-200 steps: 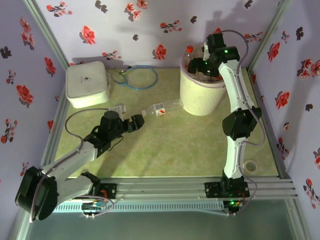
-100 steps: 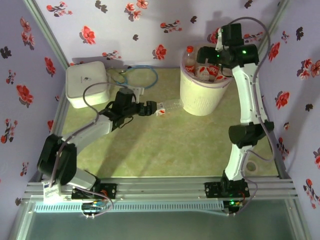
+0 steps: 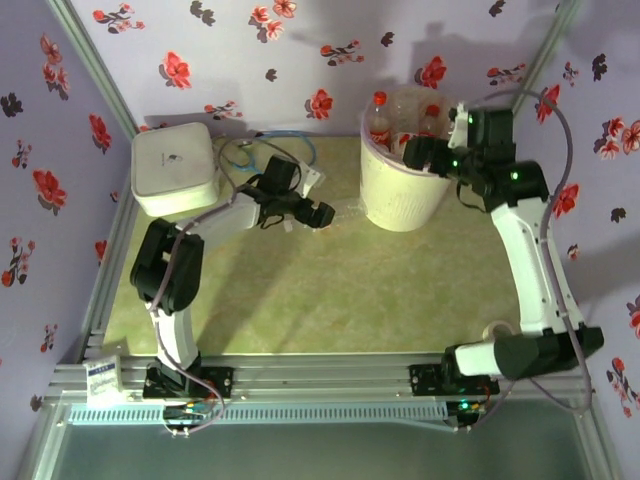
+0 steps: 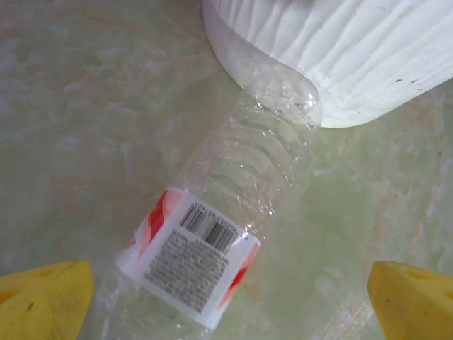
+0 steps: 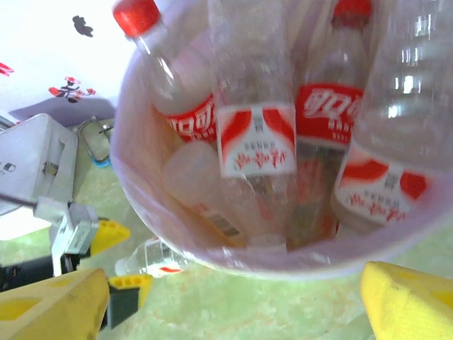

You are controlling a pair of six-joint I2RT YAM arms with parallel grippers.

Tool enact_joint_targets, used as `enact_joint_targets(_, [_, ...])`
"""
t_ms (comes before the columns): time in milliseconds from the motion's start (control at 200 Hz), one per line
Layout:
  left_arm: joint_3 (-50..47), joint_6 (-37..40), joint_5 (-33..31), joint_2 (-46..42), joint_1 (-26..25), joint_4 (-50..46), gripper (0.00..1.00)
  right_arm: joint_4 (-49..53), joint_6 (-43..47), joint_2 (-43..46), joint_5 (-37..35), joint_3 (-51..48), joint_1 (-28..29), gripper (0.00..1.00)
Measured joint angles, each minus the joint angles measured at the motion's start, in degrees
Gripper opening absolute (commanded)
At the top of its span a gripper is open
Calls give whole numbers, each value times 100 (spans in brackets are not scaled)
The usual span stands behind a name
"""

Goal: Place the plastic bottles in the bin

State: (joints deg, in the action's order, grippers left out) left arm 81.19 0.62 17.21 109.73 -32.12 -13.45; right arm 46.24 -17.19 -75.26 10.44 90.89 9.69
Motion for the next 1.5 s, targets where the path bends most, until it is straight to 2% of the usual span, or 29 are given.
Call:
enact_joint_targets(150, [516,531,81,455,2,-501,100,-409,-299,498,275,-1054,-251,92])
enact_joint_targets(505, [964,1172,-310,1147,-17,-1228,99,-1123,-649,804,514,-1539,-387,92])
enact_joint_targets(675, [1073,1307,-555,1305,-59,-1386,84,-1298,-796,807,586,-1698,-409,92])
enact_joint_targets(840, [1082,1335,-678,1316,-66,-1449,64,-1346,-846,813,590,-1698,-411,93])
enact_joint_targets(985, [999,1261,-671,1266,-66,-1397,57,-1349,-844,820,588,-1722,-420,93])
enact_joint_targets(1155, [162,1025,-673,684,-66,-1237,55,-1379,-857,817,623,-1779,-420,92])
enact_joint_targets(1325, [-955,595,-726,-350,-31,-1113,54,-1663,-977,817,855,-1792,-365,91])
enact_joint_targets(1390, [-1338,330,-787,-848,-13,-975,48,-1816,-1016,817,920,-1814,-267,91])
enact_joint_targets(1500, [-2015,-455,-944,-1768,-7,-407,48,-2105,-1099,807,988,-1915,44,90])
